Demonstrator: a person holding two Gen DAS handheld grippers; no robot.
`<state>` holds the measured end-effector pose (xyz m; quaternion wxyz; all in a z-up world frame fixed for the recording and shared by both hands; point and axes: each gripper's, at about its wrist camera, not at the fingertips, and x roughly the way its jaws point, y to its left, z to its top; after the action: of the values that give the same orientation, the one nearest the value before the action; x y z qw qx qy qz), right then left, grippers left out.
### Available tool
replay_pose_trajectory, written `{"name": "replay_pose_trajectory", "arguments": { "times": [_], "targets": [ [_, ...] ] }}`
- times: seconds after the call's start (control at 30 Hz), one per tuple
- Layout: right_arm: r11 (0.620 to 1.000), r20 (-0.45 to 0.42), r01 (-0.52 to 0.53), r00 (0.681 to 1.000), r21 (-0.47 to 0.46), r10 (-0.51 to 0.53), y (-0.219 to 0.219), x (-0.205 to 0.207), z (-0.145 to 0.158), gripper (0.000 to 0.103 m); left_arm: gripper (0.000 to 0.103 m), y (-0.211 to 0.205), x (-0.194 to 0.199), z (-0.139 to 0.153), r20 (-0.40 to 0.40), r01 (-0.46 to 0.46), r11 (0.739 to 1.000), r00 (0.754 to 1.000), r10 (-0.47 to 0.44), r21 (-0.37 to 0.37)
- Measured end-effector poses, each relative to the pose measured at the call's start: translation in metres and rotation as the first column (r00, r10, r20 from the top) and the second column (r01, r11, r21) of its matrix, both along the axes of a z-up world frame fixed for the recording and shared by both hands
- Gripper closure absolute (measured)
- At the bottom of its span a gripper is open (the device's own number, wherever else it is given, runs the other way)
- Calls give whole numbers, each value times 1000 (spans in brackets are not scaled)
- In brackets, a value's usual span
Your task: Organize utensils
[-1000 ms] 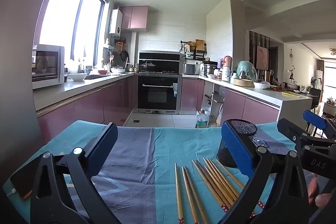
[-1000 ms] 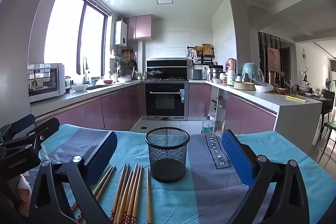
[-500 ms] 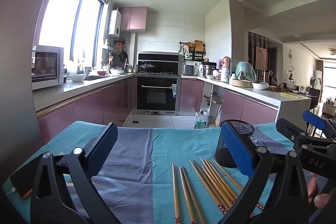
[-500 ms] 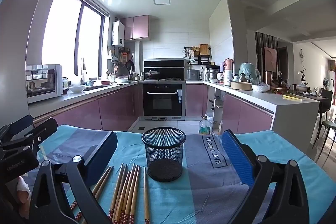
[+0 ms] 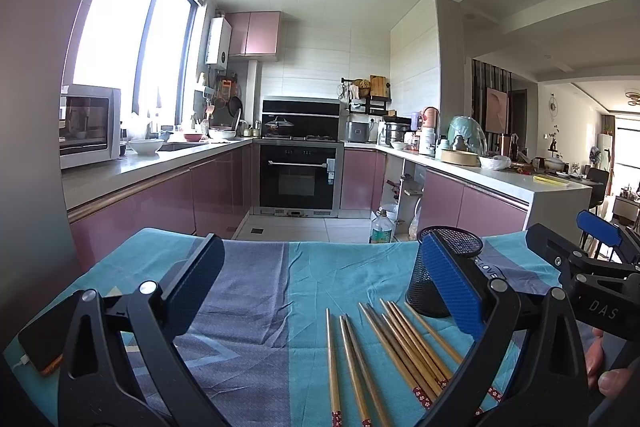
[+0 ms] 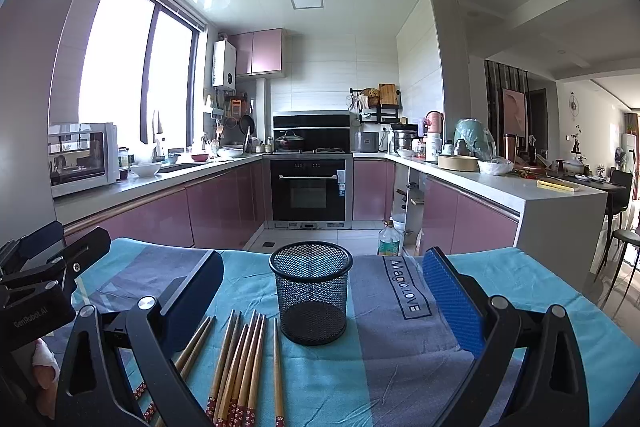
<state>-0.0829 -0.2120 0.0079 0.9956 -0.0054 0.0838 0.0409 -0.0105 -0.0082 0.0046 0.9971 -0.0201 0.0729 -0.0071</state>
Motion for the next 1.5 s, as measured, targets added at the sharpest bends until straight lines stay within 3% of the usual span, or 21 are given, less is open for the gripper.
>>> {"name": "replay_pose_trajectory", "arguments": {
  "times": [1.5],
  "targets": [
    [1000, 11, 3, 1000, 7, -3, -4, 1, -3, 6, 6, 0, -2, -2, -7, 3, 1000, 1000, -3, -5]
  ]
}}
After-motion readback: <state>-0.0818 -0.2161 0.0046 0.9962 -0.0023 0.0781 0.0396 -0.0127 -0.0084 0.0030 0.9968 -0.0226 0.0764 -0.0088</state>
